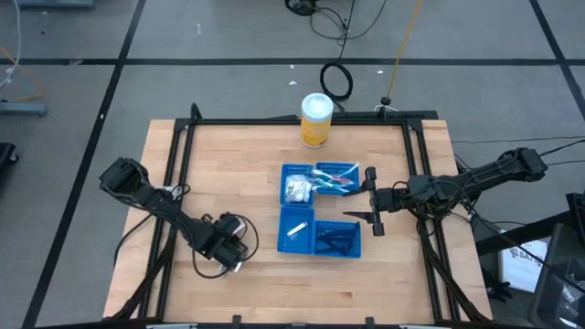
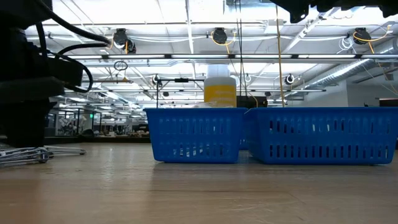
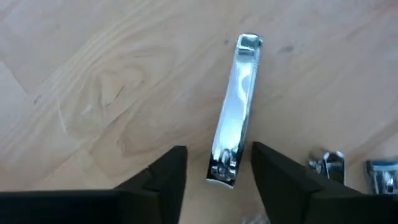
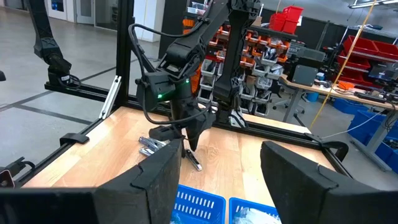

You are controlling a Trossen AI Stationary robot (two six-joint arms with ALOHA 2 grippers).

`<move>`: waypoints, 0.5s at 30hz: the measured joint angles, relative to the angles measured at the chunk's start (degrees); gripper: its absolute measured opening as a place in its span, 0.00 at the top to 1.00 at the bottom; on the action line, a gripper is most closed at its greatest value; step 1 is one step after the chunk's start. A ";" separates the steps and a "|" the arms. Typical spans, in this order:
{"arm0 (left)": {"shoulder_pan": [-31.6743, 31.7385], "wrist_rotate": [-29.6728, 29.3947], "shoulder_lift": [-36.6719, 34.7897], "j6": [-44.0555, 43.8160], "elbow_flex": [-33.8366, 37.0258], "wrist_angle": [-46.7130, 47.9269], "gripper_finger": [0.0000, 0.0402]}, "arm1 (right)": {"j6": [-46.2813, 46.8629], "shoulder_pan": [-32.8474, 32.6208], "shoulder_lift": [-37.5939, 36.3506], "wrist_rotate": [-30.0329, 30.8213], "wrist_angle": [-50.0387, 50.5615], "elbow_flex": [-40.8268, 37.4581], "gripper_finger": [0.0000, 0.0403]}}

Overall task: Pick & Place Travel size toiletries
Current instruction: Put the silver nail cutter into the bottom left blue bin

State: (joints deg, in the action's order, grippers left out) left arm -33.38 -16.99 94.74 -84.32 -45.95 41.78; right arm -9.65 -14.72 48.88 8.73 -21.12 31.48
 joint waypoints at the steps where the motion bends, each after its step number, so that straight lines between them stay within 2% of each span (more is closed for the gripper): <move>1: 0.24 0.02 0.00 -0.86 0.00 -0.03 0.52 | 0.00 0.00 -0.01 0.00 0.00 0.00 0.48; 4: 0.89 -0.29 -0.04 -1.20 -0.02 -0.14 0.45 | 0.00 0.00 0.00 0.00 0.00 0.00 0.48; 8: 1.37 -1.31 -0.04 2.99 -0.02 -0.35 0.40 | 0.00 0.00 0.00 0.00 0.02 0.00 0.48; 15: 2.68 0.72 -0.04 8.70 0.09 -2.53 0.40 | 0.02 0.00 -0.01 -0.02 0.02 0.00 0.48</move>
State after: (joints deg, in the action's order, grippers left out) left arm -30.70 -16.28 94.70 -75.62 -45.87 39.24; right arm -9.63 -14.72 48.87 8.71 -21.10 31.48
